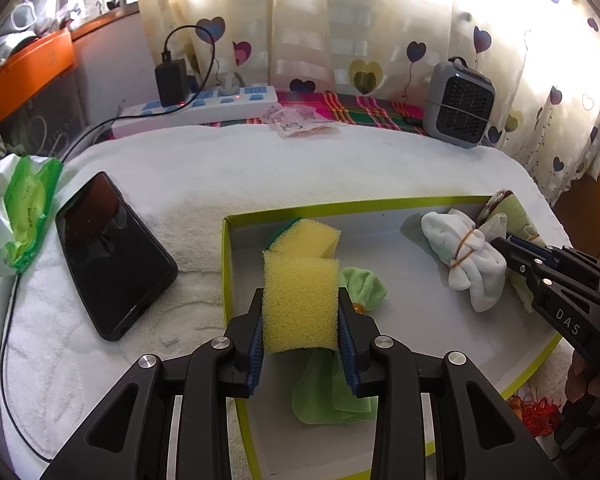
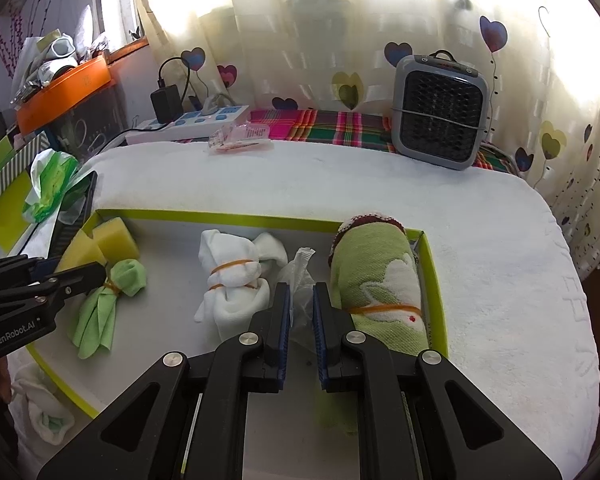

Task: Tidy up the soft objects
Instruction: 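Open the left gripper beside the other sponge while the right releases the bag, then withdraw both open grippers from the box toward the remaining items, then move the left gripper to the white sock bundle while the right moves to the red cord bundle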

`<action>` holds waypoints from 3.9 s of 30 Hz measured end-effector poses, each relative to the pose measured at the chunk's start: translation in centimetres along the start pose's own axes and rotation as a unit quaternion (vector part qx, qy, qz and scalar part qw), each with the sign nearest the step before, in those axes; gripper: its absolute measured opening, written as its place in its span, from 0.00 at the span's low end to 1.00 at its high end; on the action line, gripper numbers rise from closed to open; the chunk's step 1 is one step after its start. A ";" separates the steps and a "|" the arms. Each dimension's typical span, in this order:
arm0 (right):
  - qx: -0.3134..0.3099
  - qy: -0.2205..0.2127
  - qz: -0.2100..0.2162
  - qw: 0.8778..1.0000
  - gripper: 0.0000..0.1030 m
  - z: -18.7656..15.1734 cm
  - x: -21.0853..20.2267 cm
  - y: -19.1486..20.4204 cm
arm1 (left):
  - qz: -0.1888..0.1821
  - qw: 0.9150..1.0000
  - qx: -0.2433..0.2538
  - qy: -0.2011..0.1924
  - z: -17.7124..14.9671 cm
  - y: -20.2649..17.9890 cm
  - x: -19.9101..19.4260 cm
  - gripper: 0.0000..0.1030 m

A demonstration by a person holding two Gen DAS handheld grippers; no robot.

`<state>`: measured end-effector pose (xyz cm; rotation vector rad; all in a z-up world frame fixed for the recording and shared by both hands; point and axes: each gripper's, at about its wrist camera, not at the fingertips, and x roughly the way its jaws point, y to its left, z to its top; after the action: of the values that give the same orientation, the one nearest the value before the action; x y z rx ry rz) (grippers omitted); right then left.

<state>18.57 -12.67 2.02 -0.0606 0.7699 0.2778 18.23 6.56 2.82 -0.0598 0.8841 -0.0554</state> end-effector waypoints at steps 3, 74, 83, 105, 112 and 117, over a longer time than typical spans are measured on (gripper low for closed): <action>0.000 -0.001 0.002 1.000 0.17 0.0 0.0 0.1 | -0.004 1.000 0.000 -0.001 0.0 -0.1 0.1 0.34; 0.027 -0.065 0.001 0.998 0.60 -2.5 -5.8 -0.5 | 0.033 0.998 -0.005 -0.053 -3.5 0.4 -6.4 0.55; 0.021 -0.071 0.019 0.997 0.60 -4.0 -8.0 -0.8 | 0.008 0.998 -0.016 -0.054 -4.7 2.6 -8.3 0.54; -0.001 -0.009 0.118 0.993 0.60 -9.8 -8.7 -0.4 | -0.069 0.997 -0.029 -0.001 -9.7 5.1 -7.3 0.55; -0.029 0.008 0.140 0.990 0.60 -10.7 -8.5 0.6 | -0.093 0.995 -0.022 0.002 -10.5 4.3 -8.0 0.55; -0.041 0.017 0.142 0.989 0.60 -11.1 -8.5 0.8 | -0.101 0.995 -0.024 0.004 -11.2 4.1 -8.7 0.55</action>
<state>5.02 -15.52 -0.04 -0.0325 0.8017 0.5797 4.18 10.91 2.11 -0.1938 0.8843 -0.2225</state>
